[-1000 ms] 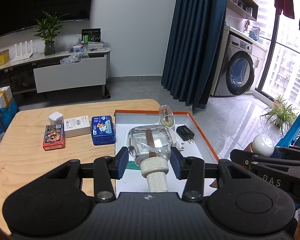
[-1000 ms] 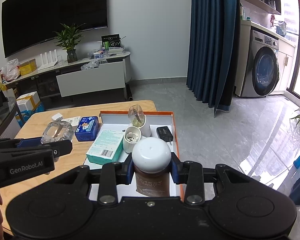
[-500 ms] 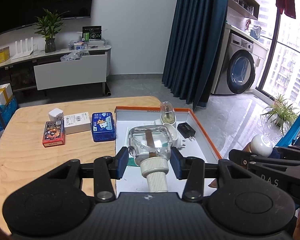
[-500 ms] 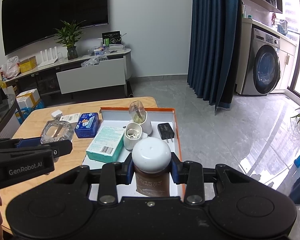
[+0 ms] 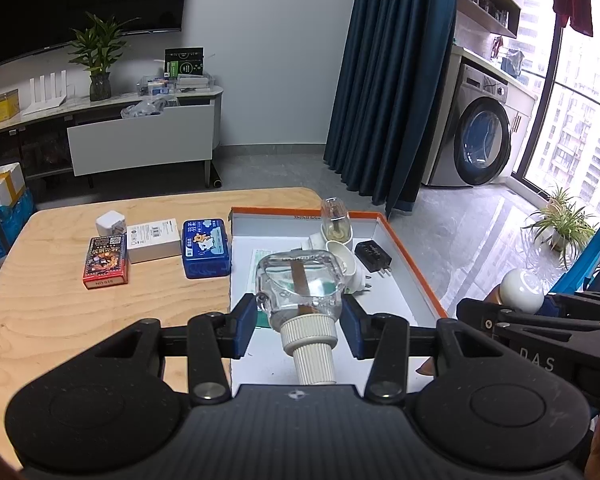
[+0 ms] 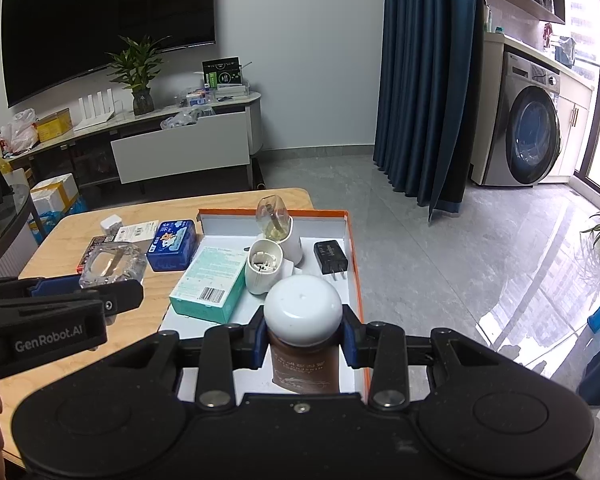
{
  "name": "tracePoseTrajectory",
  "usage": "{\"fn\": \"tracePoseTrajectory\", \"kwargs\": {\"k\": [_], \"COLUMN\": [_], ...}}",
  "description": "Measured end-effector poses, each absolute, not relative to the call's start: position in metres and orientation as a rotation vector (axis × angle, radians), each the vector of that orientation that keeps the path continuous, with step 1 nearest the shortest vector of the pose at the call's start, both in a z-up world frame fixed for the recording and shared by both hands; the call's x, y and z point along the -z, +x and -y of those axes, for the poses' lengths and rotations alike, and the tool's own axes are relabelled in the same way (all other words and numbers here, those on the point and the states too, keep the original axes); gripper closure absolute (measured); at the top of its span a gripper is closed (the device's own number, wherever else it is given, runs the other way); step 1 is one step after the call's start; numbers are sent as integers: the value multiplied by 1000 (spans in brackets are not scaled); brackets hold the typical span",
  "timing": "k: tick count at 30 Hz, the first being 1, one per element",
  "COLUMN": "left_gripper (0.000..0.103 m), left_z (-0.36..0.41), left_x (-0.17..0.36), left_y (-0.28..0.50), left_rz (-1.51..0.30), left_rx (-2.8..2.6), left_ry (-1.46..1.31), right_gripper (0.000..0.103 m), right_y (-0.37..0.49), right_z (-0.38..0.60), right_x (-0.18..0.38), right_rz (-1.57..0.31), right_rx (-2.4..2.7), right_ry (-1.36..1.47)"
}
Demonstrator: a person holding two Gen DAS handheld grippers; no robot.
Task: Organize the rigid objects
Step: 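Hold the glass bottle and bronze tube above the white box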
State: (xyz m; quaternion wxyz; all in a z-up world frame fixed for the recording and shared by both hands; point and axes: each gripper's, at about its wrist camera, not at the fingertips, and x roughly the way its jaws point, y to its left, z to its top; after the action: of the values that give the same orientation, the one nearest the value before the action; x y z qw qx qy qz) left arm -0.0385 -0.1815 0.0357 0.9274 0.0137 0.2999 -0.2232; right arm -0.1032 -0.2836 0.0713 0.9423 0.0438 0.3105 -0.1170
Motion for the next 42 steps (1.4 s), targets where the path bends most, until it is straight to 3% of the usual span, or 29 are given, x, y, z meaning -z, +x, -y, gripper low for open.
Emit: {"fn": "tracePoseTrajectory", "kwargs": {"k": [42], "left_gripper": [57], "left_z": [187], "left_x": [-27], "left_y": [-36], "left_rz": [-644], "left_rx": [466], "left_ry": [32], "right_gripper": [59], "right_y": [-93], "right_z": [286], "right_x": [-58], "right_rz": [-669], "right_rx": [237], "right_ry": [93]}}
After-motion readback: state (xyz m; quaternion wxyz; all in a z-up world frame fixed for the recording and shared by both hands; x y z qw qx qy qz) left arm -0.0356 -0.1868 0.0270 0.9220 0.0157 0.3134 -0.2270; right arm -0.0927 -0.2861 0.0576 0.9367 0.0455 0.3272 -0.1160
